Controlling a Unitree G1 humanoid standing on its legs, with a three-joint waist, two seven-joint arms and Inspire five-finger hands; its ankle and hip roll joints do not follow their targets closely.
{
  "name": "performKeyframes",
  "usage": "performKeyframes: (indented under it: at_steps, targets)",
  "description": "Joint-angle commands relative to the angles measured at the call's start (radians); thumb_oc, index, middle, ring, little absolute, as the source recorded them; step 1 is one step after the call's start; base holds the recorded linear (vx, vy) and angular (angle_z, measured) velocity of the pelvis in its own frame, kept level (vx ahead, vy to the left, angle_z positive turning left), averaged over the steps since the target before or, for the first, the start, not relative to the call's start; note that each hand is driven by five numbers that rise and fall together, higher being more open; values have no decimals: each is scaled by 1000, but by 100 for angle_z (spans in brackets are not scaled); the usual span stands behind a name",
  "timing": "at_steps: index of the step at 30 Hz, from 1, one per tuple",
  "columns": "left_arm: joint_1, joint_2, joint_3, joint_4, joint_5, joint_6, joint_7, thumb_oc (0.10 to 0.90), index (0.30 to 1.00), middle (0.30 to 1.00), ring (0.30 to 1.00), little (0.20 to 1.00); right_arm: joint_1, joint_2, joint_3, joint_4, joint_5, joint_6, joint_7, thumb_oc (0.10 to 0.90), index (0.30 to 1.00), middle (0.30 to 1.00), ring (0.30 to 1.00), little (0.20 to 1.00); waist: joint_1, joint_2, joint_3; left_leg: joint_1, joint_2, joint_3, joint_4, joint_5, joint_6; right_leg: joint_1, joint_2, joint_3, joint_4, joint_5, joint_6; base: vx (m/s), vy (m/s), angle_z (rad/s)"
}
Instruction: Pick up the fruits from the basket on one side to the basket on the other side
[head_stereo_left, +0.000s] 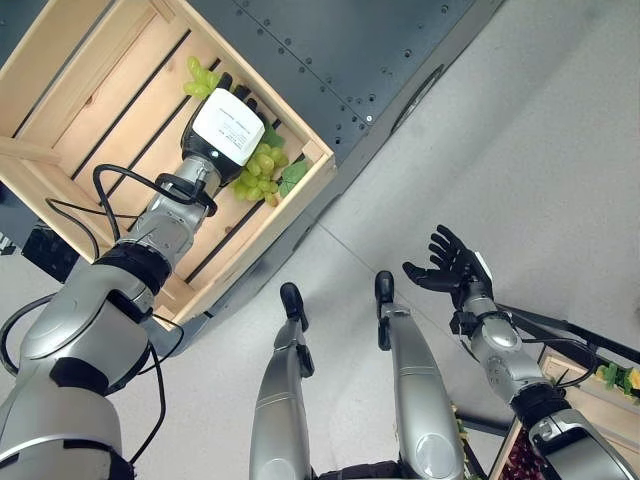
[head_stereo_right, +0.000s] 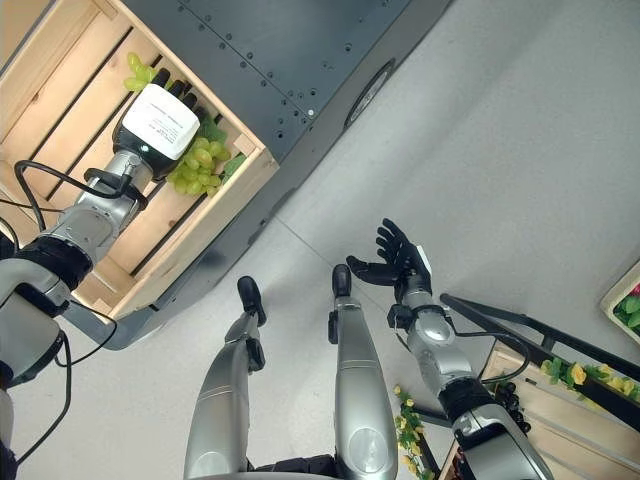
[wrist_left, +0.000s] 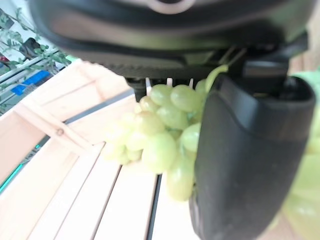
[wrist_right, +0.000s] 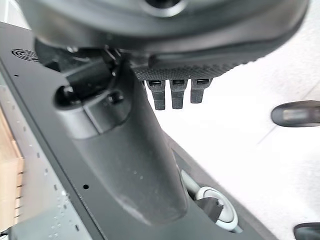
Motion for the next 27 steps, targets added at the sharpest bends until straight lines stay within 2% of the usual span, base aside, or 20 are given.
performKeyframes:
  at_steps: [1,2,5,14,24,27]
  targets:
    - [-60,57,38,47,-39,-22,-30,497,446,446,446,446,17,-10,-29,-101,29,-97,-45,800,900,900,900,900,2,-60,-12,-49,-17,26,148,-83,-4,52,47,10,-128,120,0,-31,9,-3]
    - [-58,58,37,41,-47,-43,-30,400,300,300,300,300,17,-12,-30,-104,30,-97,-47,800,900,900,900,900,2,-60,-12,-50,-18,25,148,-84,-3,52,47,11,-128,120,0,0,0,0]
    - [-47,54,28,16,-71,-110,-24,400,300,300,300,300,2,-12,-30,-95,30,-98,-51,800,900,900,900,900,7,-56,-12,-42,-21,23,148,-89,-1,58,46,10,-124,117,0,0,0,0]
    - [-16,101,26,-83,-81,-218,-8,400,300,300,300,300,15,-27,-51,-94,47,-101,-38,800,900,900,900,900,20,-46,-12,46,-29,24,141,-107,3,143,36,-2,-130,104,2,0,0,0]
    - [94,157,98,-161,-127,-261,43,400,300,300,300,300,69,-27,-92,-118,40,-99,-20,800,900,900,900,900,27,-45,-12,270,-37,23,112,-129,4,363,20,-6,-178,94,0,22,5,-3]
    - [164,154,128,-185,-223,-195,3,400,300,300,300,300,81,-23,-103,-114,24,-106,-14,800,900,900,900,900,28,-39,-25,355,-39,20,93,-138,0,450,12,-10,-205,89,-2,66,32,-4]
